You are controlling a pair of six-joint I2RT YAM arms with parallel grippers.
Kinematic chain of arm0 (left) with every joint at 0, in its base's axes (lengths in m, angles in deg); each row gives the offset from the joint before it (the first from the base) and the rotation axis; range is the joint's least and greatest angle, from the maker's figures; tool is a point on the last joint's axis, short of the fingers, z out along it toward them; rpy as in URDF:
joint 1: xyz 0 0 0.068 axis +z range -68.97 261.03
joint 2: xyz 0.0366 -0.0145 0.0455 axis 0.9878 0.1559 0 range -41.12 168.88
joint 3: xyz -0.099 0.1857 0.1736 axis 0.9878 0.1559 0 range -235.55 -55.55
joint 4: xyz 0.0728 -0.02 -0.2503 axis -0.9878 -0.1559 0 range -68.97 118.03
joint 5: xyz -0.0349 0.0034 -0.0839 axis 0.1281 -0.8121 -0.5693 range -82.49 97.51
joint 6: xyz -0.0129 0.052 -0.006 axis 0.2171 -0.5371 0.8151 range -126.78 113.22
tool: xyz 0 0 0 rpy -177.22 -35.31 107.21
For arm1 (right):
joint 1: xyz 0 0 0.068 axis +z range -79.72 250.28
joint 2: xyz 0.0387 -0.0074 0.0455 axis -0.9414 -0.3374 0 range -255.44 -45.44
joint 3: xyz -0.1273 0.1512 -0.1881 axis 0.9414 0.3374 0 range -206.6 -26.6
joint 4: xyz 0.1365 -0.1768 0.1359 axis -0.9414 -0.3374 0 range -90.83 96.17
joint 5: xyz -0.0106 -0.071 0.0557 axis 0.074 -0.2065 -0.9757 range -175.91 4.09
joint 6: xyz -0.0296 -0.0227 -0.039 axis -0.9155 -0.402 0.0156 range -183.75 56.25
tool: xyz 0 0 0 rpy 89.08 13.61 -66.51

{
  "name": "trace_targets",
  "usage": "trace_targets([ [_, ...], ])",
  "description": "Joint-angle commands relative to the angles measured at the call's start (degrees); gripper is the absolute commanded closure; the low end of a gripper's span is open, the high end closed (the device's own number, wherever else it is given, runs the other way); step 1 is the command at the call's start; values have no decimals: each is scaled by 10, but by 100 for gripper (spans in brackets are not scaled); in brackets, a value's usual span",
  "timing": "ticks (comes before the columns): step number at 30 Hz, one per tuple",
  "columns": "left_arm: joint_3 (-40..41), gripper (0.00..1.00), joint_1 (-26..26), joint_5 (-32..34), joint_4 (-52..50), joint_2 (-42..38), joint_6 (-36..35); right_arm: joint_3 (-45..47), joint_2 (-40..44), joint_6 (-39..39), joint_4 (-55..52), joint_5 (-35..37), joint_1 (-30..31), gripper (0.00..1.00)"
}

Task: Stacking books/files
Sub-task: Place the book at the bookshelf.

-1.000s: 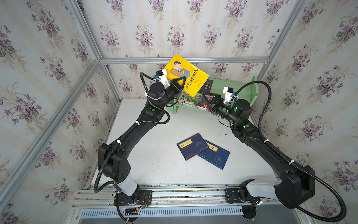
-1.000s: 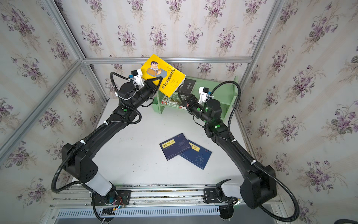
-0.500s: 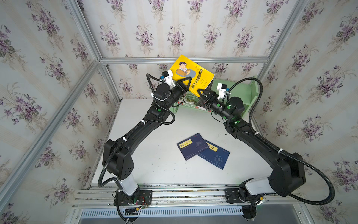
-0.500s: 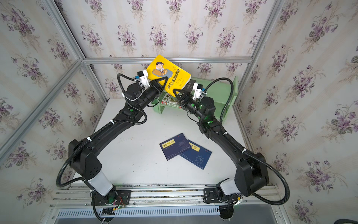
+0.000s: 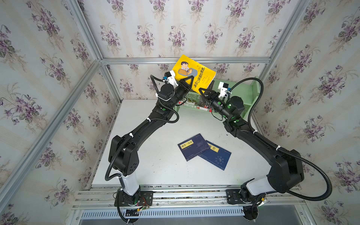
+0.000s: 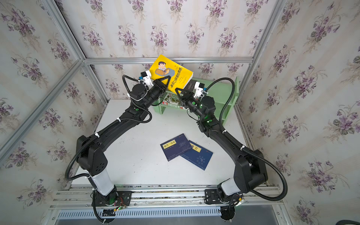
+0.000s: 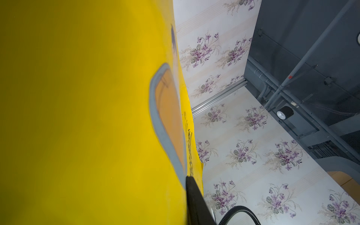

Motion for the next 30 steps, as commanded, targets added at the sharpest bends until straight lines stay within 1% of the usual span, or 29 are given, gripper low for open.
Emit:
trace_targets([
  [1, -9, 85, -5, -8, 93, -2, 14, -7, -11, 1, 8, 8, -4, 88],
  [3, -10, 84, -5, -9, 94, 0, 17, -11, -19, 11, 19, 1, -9, 93],
  [6, -11, 76, -5, -9, 95, 1, 17, -13, -23, 21, 30, -9, -23, 97],
  [10, -13, 57, -2, -7, 71, -9, -9, -17, -10, 21, 21, -26, -59, 99],
  [12, -10, 46, 2, -16, 59, -16, -21, -32, -5, 18, 1, -53, -81, 99],
  [13, -10, 39, 4, -23, 53, -20, -28, -46, -5, 13, -14, -77, -95, 99],
  [15, -10, 30, 12, -44, 25, -26, -38, -73, -4, -1, -57, -116, -115, 100],
  [17, -13, 21, 23, -68, -22, -32, -48, -94, 0, -26, -108, -135, -128, 100],
  [19, -7, 17, 36, -102, -69, -39, -46, -104, 5, -54, -146, -136, -138, 100],
  [21, 19, 14, 47, -118, -89, -50, -39, -114, 4, -69, -163, -139, -146, 100],
  [25, 102, 12, 64, -99, -90, -91, -37, -144, -23, -75, -172, -166, -159, 100],
  [27, 132, 7, 74, -94, -90, -108, -44, -168, -38, -90, -203, -178, -161, 100],
  [30, 166, 2, 90, -86, -101, -128, -57, -193, -57, -112, -240, -173, -162, 100],
])
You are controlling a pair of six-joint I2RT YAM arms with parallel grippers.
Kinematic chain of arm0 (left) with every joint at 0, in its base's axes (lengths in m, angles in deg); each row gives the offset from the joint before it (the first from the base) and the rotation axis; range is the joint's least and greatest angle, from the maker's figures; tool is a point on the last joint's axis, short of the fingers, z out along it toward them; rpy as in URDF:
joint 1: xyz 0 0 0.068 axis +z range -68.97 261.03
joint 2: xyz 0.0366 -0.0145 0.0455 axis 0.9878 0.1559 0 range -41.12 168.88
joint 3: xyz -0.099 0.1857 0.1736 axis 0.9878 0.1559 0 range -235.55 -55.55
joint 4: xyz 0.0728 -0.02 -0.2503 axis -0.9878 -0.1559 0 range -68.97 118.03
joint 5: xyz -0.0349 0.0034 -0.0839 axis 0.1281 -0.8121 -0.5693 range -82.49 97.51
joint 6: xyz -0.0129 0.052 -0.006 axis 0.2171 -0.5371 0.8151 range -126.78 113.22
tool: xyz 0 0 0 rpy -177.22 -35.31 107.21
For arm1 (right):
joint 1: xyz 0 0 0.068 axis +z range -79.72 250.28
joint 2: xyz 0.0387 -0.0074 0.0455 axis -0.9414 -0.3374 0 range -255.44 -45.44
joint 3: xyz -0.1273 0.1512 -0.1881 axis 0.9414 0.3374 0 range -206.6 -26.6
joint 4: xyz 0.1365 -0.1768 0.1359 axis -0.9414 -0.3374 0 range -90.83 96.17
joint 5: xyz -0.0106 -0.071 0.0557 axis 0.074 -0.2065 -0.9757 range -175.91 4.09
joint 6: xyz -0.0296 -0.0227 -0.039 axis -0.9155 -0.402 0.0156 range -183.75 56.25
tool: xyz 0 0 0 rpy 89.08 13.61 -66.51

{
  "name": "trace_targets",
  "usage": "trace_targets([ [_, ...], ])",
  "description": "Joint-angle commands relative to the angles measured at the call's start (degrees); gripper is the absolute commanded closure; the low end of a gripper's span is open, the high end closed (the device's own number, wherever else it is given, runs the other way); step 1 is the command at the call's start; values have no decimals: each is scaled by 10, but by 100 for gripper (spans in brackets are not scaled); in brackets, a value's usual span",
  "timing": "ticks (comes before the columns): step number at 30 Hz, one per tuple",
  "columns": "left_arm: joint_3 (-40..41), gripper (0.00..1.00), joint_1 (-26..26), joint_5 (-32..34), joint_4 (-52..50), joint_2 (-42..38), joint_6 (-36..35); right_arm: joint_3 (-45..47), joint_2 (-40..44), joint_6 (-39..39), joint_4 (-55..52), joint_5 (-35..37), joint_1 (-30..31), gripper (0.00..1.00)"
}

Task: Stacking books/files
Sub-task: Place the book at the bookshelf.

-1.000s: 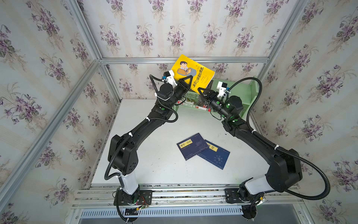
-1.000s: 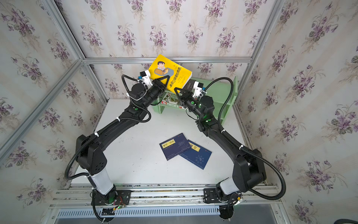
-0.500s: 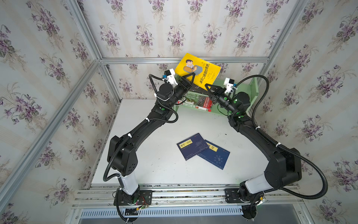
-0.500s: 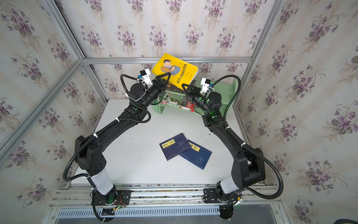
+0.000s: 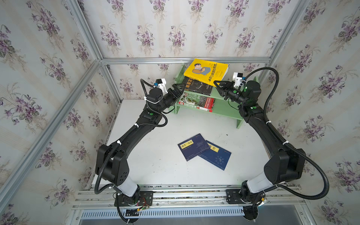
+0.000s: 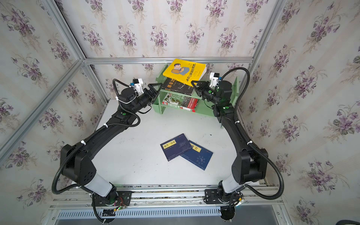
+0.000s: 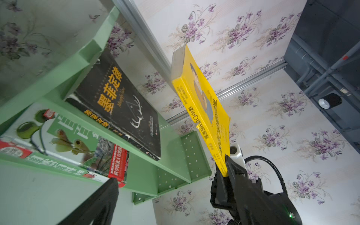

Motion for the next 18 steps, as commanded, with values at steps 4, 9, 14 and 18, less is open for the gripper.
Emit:
trace_targets([
  [4, 51, 1, 34, 11, -4, -32, -26, -30, -27, -40, -1, -4, 0, 100],
  [9, 61, 1, 57, 4, -21, -30, -27, -43, -52, -48, -4, 0, 1, 100],
  [14, 57, 1, 67, -5, -26, -14, -18, -55, -70, -62, -24, 9, 1, 100],
  [18, 51, 1, 68, -7, -23, -3, -12, -76, -96, -55, -22, -1, 5, 100],
])
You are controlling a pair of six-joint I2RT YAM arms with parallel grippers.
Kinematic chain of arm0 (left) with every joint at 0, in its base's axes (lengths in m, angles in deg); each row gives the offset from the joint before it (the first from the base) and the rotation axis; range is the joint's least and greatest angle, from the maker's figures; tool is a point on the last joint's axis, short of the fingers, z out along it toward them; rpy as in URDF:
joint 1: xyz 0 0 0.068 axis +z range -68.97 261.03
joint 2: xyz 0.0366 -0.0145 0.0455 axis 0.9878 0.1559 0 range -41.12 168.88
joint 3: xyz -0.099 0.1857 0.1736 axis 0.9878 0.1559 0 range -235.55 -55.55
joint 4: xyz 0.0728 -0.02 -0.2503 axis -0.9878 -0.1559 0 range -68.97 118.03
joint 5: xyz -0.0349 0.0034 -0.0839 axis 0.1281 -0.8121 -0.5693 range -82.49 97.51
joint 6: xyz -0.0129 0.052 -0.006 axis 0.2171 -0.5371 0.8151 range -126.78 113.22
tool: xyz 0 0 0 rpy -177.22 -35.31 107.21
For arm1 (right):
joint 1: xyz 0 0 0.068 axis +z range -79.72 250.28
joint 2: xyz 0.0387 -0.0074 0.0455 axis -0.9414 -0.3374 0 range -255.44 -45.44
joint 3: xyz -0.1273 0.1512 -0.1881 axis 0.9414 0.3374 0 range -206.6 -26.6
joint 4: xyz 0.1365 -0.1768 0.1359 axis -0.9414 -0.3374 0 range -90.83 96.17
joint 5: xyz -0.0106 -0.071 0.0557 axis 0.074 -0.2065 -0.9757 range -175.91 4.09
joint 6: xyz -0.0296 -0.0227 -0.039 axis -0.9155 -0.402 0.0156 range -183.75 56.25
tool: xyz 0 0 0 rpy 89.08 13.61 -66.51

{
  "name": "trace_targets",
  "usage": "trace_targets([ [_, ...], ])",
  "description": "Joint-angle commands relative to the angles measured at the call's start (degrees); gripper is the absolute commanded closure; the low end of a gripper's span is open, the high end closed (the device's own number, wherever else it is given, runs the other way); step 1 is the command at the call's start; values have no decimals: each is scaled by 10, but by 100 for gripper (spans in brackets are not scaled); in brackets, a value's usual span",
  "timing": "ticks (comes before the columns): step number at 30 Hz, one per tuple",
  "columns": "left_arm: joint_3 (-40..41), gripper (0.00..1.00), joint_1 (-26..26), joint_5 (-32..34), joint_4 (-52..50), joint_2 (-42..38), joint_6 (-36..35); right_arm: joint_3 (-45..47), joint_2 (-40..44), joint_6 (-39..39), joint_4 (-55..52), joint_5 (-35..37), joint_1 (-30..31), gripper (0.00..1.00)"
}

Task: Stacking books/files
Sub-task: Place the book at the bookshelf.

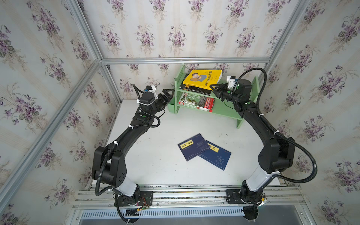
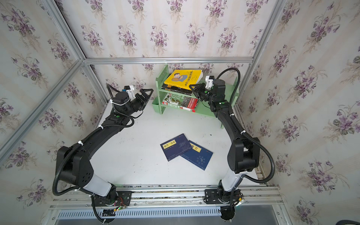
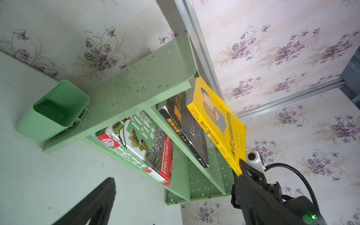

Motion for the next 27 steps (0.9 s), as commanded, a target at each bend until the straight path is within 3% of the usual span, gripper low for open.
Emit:
trace_targets([
  [1, -8, 1, 1, -8, 13, 5, 5, -27, -13, -10, 46, -9, 6, 100],
  [10, -35, 0, 6, -23, 8, 35, 11, -36, -35, -17, 28, -12, 10, 100],
  [27, -169, 1, 5, -64, -27, 148, 31, -19, -41, -4, 49, -37, 11, 100],
])
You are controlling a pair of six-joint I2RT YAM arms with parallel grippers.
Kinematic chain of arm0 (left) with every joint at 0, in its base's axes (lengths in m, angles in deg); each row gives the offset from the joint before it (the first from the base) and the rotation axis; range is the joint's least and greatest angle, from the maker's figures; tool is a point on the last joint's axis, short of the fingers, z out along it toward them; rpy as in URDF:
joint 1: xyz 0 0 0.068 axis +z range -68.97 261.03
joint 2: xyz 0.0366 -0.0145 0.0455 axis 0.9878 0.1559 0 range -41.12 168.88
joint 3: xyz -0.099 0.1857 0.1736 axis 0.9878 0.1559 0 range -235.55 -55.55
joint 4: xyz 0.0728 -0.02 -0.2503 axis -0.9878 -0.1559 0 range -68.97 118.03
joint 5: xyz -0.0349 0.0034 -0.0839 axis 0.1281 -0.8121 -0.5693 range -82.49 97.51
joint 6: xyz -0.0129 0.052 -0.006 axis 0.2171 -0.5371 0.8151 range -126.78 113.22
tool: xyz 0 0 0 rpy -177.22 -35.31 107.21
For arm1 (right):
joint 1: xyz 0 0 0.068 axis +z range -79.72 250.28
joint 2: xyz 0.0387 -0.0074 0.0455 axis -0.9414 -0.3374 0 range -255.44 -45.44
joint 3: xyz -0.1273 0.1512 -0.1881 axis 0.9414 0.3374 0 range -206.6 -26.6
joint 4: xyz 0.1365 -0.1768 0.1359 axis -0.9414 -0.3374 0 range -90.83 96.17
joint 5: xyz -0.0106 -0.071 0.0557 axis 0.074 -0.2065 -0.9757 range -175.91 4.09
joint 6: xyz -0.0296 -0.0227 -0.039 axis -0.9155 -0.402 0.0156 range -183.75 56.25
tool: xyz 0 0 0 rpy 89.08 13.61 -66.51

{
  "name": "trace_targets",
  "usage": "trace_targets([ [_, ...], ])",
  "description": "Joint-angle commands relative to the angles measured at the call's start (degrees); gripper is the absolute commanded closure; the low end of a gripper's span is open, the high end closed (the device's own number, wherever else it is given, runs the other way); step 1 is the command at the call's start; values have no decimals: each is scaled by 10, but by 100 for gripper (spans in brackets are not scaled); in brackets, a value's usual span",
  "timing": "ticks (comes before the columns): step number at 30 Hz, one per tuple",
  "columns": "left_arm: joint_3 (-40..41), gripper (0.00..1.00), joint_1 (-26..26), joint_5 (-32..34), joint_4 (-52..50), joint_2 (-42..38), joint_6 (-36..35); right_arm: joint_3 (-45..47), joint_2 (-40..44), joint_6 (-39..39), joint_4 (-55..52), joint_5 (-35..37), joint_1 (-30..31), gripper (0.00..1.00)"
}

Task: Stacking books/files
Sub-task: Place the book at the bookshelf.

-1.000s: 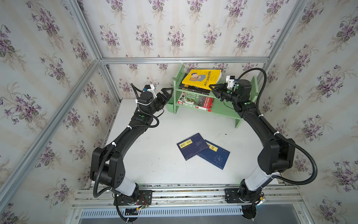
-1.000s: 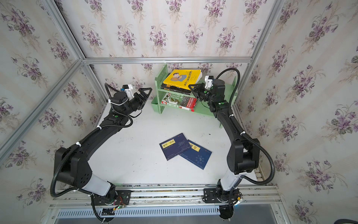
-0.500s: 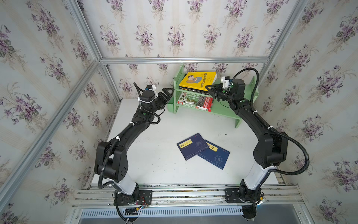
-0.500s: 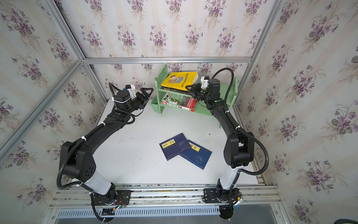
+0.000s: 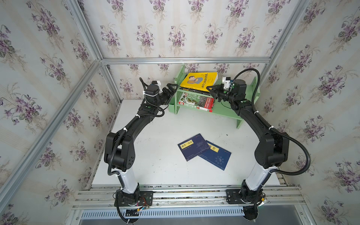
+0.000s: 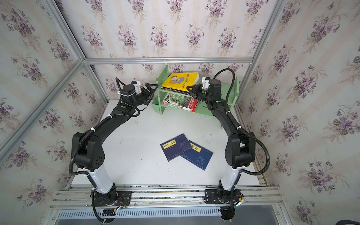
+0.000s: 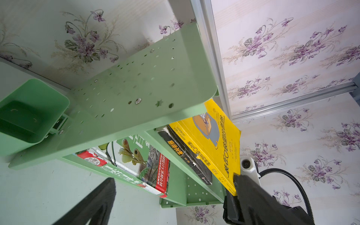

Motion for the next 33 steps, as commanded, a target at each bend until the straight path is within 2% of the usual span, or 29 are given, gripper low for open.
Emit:
trace_targets([
  [1, -19, 0, 1, -17, 3, 12, 7, 2, -3, 6, 67, -24, 0, 100],
  [12, -102, 0, -10, -15, -35, 69, 9, 20, 0, 6, 67, -18, 0, 100],
  [21, -163, 0, -31, 18, -54, 128, 60, 29, 0, 2, 59, -15, 0, 100],
  [33, -169, 0, -38, 50, -89, 149, 83, 31, -2, 3, 54, -13, -3, 100],
])
